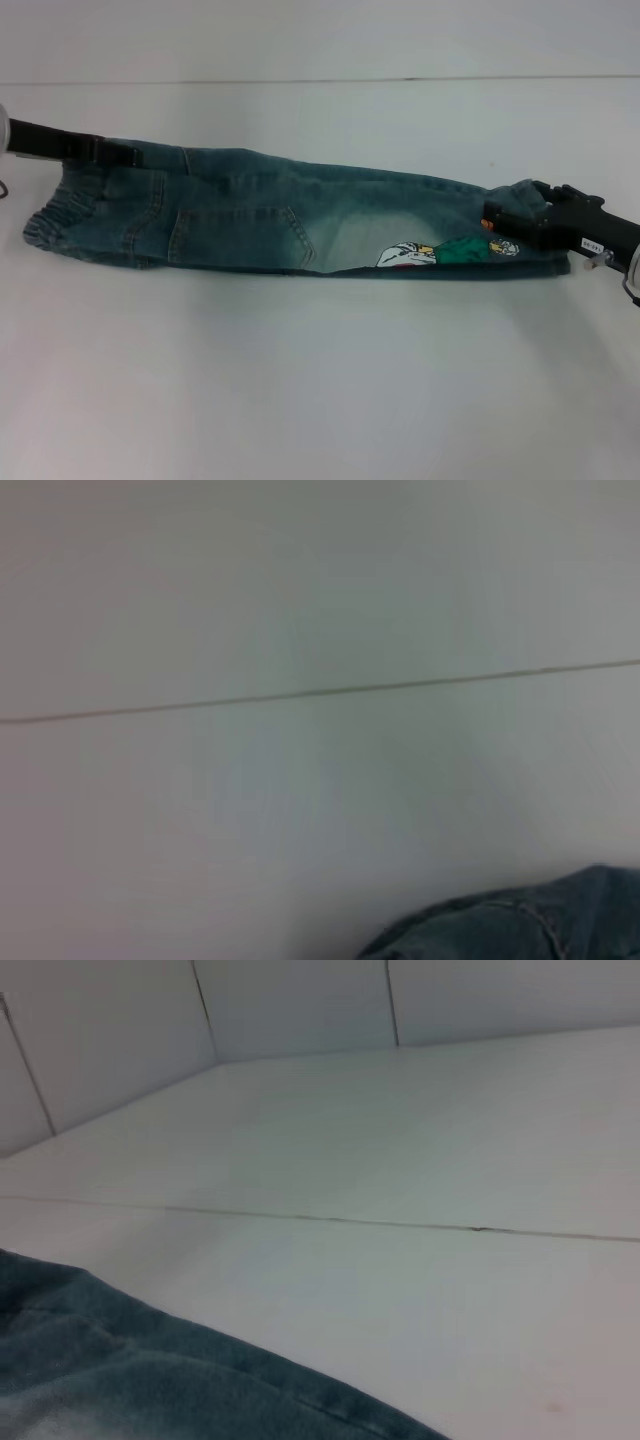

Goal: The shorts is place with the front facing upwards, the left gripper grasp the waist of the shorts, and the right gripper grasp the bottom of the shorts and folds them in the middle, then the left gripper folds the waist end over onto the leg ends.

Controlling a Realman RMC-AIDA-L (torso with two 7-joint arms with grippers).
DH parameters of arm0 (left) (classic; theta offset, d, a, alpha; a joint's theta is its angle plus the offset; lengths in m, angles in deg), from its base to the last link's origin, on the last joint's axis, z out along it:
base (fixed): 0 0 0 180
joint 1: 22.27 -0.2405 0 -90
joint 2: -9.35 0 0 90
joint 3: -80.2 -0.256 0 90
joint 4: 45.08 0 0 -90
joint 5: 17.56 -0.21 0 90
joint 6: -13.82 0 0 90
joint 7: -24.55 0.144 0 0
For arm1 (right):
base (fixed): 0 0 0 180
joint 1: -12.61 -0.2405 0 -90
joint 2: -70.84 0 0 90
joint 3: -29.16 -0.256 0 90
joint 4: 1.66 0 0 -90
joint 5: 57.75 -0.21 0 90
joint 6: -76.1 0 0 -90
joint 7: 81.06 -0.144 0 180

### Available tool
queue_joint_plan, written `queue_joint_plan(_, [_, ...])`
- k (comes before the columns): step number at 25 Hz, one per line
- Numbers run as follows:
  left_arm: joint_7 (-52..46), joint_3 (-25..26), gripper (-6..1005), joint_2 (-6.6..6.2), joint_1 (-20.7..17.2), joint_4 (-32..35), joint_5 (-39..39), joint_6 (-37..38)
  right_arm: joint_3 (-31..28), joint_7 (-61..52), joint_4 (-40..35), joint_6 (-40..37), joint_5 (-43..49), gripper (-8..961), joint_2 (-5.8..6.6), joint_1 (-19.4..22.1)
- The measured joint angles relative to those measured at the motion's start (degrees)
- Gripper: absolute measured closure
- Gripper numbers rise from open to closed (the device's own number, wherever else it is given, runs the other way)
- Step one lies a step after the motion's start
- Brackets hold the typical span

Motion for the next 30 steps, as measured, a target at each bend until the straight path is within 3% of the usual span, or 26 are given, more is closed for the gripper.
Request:
queue_joint_plan(3, [-3.64, 0.04, 91, -1.07, 1.93, -0.41, -4.06, 1.82, -0.25, 0.30, 0.06, -0.72, -0.02, 53, 0.00, 0.06])
queue_joint_plan(7, [-6.69, 0.04, 91, -1.42, 3.24, -0.61, -7.59, 2.25, -0.54, 1.07, 0.51, -0.94, -0.15, 53, 0.01, 0.07])
queue_joint_plan(22, [-10.16, -1.15, 92, -1.97, 7.47, -4.24, -12.03, 3.82, -0.60, 6.93, 3.53, -1.78, -3.56, 54, -0.17, 0.57])
queue_joint_plan(30, [-11.77, -0.69, 93, -3.72, 7.52, -3.87, -12.27, 4.55, -0.57, 7.81, 4.06, -1.91, -3.88, 54, -0.17, 0.66])
